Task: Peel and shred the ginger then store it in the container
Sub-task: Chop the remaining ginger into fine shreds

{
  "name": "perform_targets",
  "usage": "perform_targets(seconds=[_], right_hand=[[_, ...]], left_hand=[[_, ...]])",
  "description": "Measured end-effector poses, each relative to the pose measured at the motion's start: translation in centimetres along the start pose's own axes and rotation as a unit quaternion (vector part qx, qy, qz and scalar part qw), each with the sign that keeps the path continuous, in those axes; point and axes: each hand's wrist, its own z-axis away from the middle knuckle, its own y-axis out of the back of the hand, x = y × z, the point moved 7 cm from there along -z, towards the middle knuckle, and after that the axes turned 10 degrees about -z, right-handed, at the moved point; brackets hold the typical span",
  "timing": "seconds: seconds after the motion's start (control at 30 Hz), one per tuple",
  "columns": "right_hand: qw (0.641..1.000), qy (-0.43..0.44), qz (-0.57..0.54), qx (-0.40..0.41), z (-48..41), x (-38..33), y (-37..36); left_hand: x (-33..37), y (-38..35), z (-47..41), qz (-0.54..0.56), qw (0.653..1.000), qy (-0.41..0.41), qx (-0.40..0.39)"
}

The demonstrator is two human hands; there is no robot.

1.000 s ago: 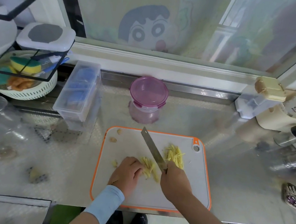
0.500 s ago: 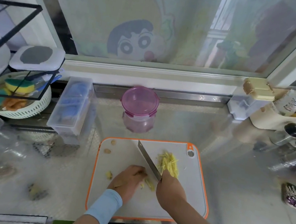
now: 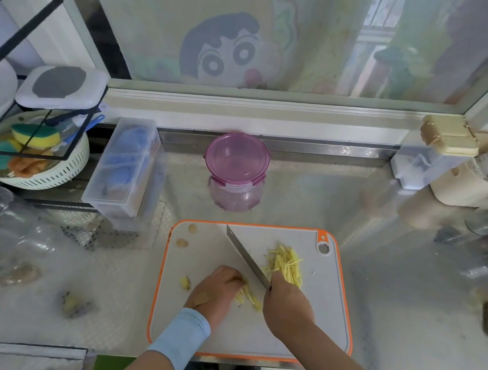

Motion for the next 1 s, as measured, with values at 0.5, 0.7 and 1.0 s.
perform_targets(seconds=[0.5,0.7,1.0], right_hand=[[0.996,0.064,0.070,-0.001,2.0,0.7,-1.7],[0.993,0.068,0.094,0.001,2.1,1.2,-1.3],[0.988,0.071,0.137,-0.014,2.5,1.5,-1.3]], left_hand=[[1.1,-1.0,-0.2,-0.046,0.997,-0.035,0.058],[1.1,-1.0,0.0,-0.031,0.998,-0.014,0.054],[1.1,-0.6,0.4,-0.003,0.997,0.001,0.081]])
